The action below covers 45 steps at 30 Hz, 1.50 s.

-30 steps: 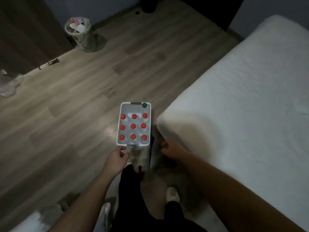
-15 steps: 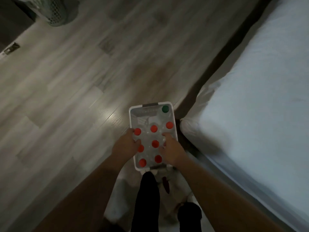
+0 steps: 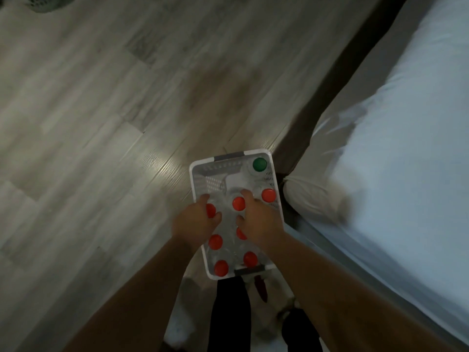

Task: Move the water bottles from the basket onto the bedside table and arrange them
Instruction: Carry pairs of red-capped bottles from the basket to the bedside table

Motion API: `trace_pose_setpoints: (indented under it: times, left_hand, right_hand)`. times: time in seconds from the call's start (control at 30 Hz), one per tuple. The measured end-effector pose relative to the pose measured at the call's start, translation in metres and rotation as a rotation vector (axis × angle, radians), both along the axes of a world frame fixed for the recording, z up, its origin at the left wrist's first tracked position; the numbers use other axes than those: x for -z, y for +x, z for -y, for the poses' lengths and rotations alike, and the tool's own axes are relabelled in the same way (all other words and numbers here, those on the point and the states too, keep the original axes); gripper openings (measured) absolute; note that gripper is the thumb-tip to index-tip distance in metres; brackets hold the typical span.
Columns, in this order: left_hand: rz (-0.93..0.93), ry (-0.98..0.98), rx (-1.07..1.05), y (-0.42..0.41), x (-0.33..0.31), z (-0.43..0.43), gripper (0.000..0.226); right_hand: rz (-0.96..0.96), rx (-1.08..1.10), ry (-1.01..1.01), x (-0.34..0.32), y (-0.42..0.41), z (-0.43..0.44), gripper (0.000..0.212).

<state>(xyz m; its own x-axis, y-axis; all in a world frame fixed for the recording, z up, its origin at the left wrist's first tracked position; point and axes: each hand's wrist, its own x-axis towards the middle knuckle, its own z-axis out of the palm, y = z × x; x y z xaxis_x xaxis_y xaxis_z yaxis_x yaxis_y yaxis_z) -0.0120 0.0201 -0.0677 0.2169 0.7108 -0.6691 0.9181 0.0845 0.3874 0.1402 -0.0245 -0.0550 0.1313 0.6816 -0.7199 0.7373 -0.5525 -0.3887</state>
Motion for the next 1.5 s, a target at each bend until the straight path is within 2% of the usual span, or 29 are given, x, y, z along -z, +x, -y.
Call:
trace_pose_setpoints:
  times: [0.13,0.27,0.47,0.67,0.83,0.93,1.1,1.3,1.5]
  left_hand:
    - [-0.03,0.009,0.042,0.003,0.003,-0.005,0.052]
    - [-0.079,0.04,0.048,0.007,0.009,-0.005,0.053]
    - [-0.07,0.08,0.083,0.008,0.018,-0.003,0.048]
    - [-0.028,0.096,0.099,0.009,-0.003,-0.013,0.018]
    - [0.015,0.122,0.141,0.012,-0.068,-0.009,0.01]
    - [0.053,0.16,0.166,0.013,-0.121,0.002,0.017]
    - [0.142,0.235,0.169,0.02,-0.211,0.034,0.033]
    - [0.251,0.251,0.22,0.04,-0.289,0.098,0.036]
    - [0.32,0.237,0.399,0.083,-0.335,0.193,0.028]
  right_hand:
    - [0.056,-0.003,-0.043,0.003,-0.004,-0.014,0.035]
    - [0.131,-0.065,0.003,0.01,-0.01,-0.025,0.035]
    - [0.194,-0.108,0.01,0.021,-0.014,-0.023,0.023]
    - [0.142,-0.093,0.036,-0.005,-0.003,-0.015,0.024]
    - [0.101,-0.071,0.064,-0.066,0.003,-0.006,0.028]
    - [0.081,-0.01,0.11,-0.109,0.006,0.014,0.029]
    - [0.021,0.211,0.119,-0.189,0.019,0.06,0.04]
    - [-0.08,0.523,0.268,-0.279,0.039,0.154,0.023]
    - [0.095,0.742,0.346,-0.316,0.075,0.299,0.035]
